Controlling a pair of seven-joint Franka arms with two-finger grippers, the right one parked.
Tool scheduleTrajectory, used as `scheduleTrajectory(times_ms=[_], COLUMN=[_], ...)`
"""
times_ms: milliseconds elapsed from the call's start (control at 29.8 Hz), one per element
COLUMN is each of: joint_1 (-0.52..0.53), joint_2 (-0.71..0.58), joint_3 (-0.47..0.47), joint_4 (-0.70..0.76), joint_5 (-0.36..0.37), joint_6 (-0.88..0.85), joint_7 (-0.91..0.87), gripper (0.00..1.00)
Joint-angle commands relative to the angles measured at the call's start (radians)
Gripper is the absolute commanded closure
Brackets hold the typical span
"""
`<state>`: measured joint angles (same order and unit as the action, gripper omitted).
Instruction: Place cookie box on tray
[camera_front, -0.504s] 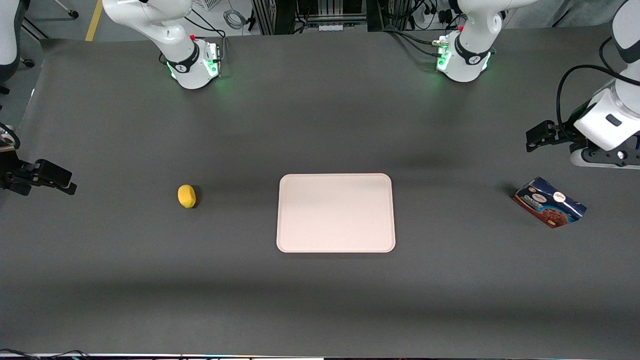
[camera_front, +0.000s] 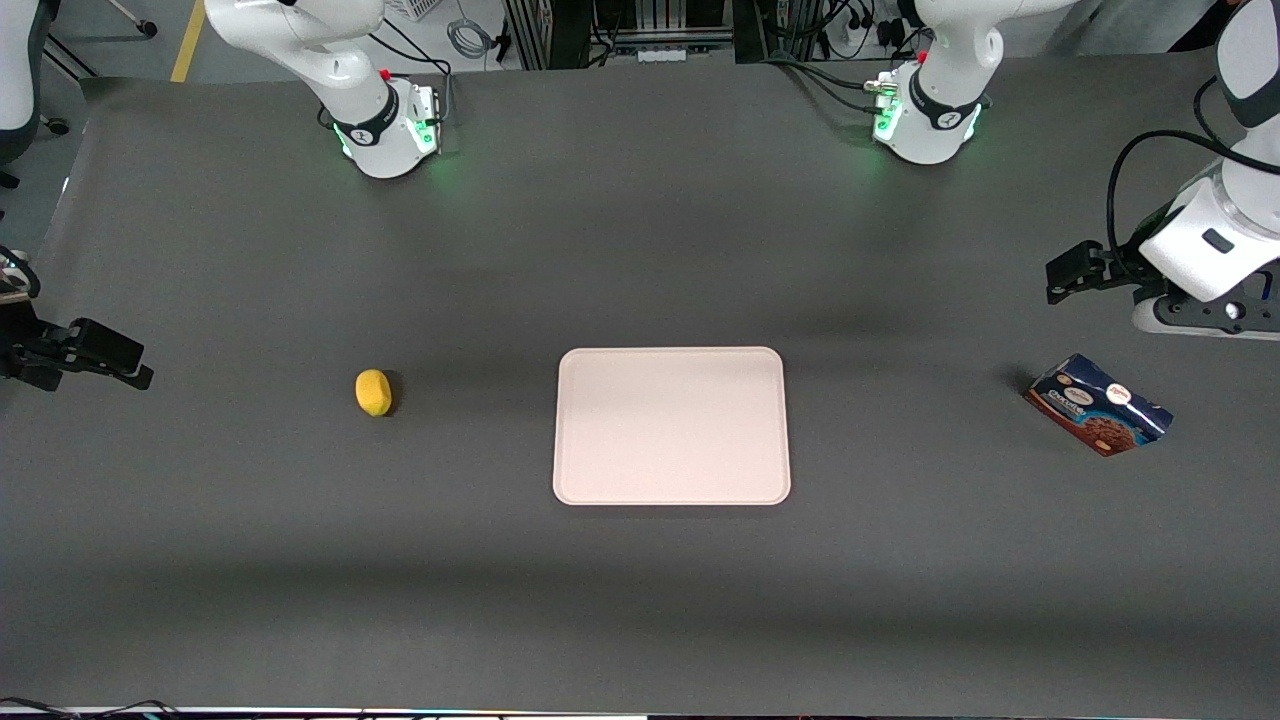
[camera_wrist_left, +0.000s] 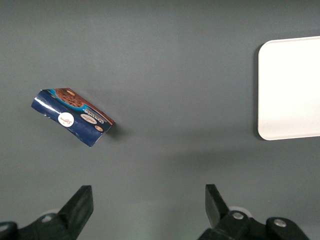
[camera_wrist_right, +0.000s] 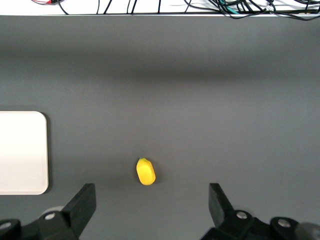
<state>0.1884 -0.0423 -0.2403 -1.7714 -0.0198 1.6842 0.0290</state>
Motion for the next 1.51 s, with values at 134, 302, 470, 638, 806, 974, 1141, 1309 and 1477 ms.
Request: scheduleTrajectory(times_ms=[134, 302, 470, 638, 806, 974, 1141, 1309, 1477], joint_1=[-0.001, -0.004, -0.004, 0.0, 0.002, 0.009, 0.023, 0.06, 0.059], joint_2=[0.002, 0.005, 0.004, 0.004, 0.007, 0.007, 0.001, -0.004, -0.011], joint_3=[0.004, 0.003, -0.001, -0.004, -0.002, 0.003, 0.006, 0.032, 0.111], joint_4=[0.02, 0.02, 0.02, 0.02, 0.02, 0.018, 0.01, 0.006, -0.011], joint_5=[-0.009, -0.009, -0.011, -0.014, -0.014, -0.014, -0.014, -0.014, -0.012], joint_6=[-0.034, -0.024, -0.027, -0.026, -0.014, -0.021, -0.034, -0.035, -0.066], joint_7=[0.019, 0.017, 0.017, 0.017, 0.017, 0.019, 0.0, -0.049, -0.167], gripper=[0.0, 0.0, 0.0, 0.0, 0.0, 0.0, 0.0, 0.0, 0.0])
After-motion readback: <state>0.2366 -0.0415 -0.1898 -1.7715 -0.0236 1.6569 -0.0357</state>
